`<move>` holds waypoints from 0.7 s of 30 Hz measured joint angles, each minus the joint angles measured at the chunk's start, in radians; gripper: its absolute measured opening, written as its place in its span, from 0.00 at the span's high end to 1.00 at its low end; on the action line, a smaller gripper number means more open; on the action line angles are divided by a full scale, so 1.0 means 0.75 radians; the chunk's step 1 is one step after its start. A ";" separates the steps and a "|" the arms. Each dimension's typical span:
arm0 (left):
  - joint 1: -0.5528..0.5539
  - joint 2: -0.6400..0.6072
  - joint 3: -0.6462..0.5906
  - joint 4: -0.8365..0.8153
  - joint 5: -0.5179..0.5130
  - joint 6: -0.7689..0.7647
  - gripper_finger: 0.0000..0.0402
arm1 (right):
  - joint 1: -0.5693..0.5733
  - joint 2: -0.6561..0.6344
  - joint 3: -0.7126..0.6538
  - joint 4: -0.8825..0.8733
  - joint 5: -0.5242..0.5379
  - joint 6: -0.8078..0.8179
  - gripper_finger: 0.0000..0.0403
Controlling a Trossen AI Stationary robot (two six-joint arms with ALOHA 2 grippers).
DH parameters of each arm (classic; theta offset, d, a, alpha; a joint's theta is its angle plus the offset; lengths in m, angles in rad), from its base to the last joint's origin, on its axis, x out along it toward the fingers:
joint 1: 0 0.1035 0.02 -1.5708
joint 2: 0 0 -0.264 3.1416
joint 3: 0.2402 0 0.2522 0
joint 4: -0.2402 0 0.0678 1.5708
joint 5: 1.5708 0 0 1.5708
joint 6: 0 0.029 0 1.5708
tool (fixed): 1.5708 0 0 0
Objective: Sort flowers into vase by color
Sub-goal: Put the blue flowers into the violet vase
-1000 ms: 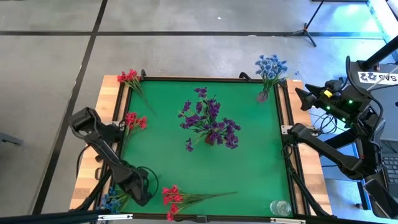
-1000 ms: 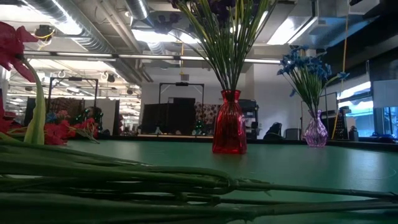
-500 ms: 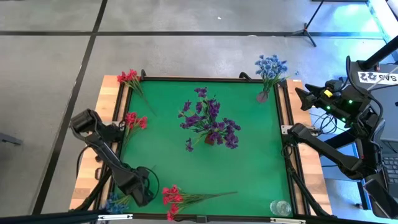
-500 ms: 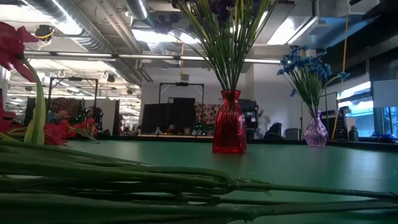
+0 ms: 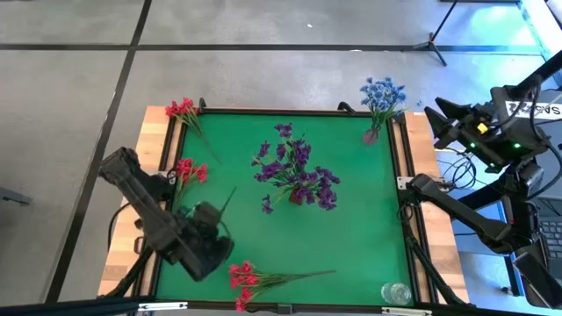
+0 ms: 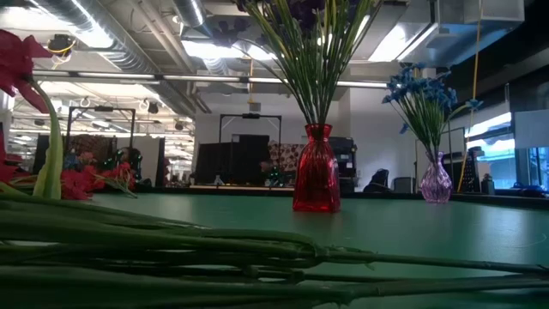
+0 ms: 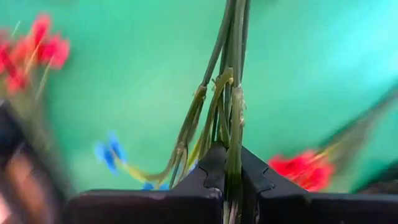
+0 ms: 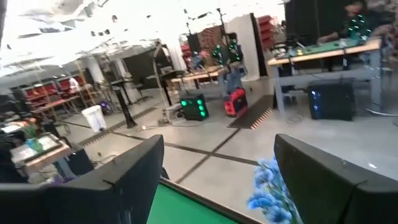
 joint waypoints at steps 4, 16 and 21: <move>0.099 0.000 0.140 0.032 -0.058 0.299 0.99 | 0.000 0.000 0.000 0.017 -0.080 -0.003 0.24; 0.258 0.057 0.135 0.659 0.314 0.957 0.99 | 0.000 -0.013 0.001 0.275 -0.637 0.069 0.25; 0.311 0.175 0.106 0.969 0.422 1.151 0.99 | 0.000 -0.016 0.001 0.240 -0.677 0.147 0.30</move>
